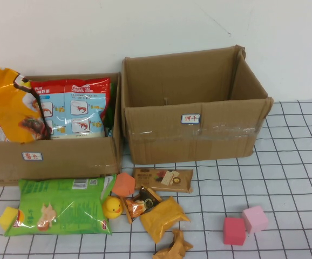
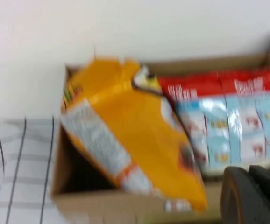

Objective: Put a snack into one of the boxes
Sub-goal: Pick up the biscuit

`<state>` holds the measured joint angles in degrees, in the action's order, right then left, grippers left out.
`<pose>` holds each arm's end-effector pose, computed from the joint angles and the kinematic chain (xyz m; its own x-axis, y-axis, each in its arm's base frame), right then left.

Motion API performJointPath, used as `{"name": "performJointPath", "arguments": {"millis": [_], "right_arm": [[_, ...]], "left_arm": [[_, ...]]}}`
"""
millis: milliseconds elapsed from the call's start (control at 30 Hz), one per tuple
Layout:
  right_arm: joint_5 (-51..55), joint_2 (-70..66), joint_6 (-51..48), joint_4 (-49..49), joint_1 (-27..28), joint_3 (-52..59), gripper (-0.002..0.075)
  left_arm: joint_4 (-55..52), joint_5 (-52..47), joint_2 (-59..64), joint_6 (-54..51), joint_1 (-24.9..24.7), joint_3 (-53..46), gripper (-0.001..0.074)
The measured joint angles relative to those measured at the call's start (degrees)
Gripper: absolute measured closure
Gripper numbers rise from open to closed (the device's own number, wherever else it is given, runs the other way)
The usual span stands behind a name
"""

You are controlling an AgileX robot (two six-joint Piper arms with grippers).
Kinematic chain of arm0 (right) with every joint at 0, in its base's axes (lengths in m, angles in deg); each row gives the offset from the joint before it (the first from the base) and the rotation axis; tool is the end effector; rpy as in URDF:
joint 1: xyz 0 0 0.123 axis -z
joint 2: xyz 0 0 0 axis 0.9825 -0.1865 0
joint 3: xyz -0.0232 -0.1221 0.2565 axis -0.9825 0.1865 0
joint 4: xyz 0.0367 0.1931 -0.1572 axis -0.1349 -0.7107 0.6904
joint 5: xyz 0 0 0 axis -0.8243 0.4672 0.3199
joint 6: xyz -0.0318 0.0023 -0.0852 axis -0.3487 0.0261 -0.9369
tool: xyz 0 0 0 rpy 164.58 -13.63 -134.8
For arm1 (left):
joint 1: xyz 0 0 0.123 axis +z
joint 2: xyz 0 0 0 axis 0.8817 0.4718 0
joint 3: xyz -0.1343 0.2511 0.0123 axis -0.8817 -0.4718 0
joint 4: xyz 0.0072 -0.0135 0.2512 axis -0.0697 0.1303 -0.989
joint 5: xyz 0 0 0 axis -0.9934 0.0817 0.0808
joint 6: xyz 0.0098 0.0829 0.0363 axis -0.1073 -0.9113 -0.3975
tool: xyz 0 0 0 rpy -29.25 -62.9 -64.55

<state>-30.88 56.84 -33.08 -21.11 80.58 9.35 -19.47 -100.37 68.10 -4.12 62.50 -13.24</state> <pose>0.0527 0.0228 0.1816 -0.2802 0.5013 -0.8187 -0.1073 0.8311 0.5456 0.2373 -0.0069 0.3748 -0.4359 0.0097 -0.9000 0.0906 0.9953 -0.0331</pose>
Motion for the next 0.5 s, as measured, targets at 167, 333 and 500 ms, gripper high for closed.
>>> {"name": "performJointPath", "arguments": {"millis": [167,333,500], "right_arm": [[0.0,0.0,-0.04,0.0,0.0,0.0,0.0727],[0.0,0.0,-0.04,0.0,0.0,0.0,0.0727],[0.0,0.0,-1.09,0.0,0.0,0.0,0.0727]], "left_arm": [[0.5,0.0,-5.68,-0.26,0.0,-7.65,0.0736],[1.73,-1.39,-9.66,-0.26,0.0,-12.09,0.0736],[1.87,-2.53,-12.12,-0.54,0.0,-15.56,0.0736]]}}
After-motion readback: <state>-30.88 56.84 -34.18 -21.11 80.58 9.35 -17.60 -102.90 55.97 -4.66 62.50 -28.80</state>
